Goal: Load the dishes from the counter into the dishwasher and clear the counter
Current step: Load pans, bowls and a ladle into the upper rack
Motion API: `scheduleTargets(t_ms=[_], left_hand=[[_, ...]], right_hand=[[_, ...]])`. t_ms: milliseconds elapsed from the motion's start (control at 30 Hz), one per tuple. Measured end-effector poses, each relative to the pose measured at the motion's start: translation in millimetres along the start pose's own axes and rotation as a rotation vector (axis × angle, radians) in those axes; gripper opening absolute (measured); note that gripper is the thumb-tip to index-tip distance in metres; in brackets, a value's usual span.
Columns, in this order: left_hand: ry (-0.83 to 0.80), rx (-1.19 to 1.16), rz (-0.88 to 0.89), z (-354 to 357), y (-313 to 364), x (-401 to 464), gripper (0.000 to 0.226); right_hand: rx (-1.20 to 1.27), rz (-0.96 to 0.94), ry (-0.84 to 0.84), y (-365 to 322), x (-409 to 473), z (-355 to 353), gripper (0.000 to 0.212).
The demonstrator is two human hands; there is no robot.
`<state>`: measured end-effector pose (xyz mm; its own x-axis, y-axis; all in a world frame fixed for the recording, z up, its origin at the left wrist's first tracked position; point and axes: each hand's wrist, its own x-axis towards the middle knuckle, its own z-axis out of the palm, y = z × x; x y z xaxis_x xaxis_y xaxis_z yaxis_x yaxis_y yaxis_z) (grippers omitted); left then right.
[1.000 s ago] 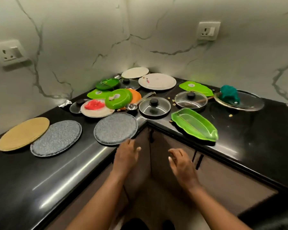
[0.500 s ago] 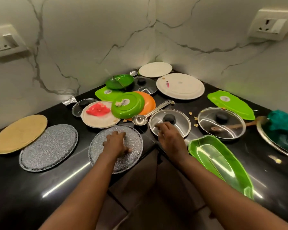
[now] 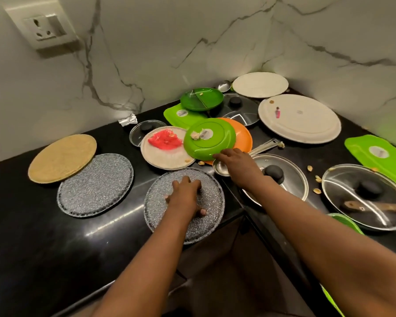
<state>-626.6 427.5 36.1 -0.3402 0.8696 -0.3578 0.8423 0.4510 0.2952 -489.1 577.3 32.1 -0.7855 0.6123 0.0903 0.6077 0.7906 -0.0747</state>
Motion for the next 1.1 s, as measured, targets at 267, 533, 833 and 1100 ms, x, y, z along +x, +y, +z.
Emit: scheduleTargets(t_ms=[267, 533, 833, 1100], left_hand=[[0.016, 0.007, -0.001, 0.6, 1.7, 1.7, 0.075], [-0.001, 0.024, -0.005, -2.3, 2.3, 4.5, 0.072], [-0.005, 0.027, 0.028, -5.4, 0.2, 9.9, 0.070], [-0.060, 0.141, 0.087, -10.2, 4.6, 5.6, 0.066]], right_hand=[[-0.074, -0.070, 0.035, 6.5, 13.0, 8.1, 0.037], [-0.179, -0.287, 0.139, 1.5, 34.7, -25.9, 0.056], [-0.208, -0.151, 0.644, -9.1, 27.0, -97.7, 0.028], [-0.049, -0.008, 0.906, -41.8, -39.6, -154.8, 0.011]])
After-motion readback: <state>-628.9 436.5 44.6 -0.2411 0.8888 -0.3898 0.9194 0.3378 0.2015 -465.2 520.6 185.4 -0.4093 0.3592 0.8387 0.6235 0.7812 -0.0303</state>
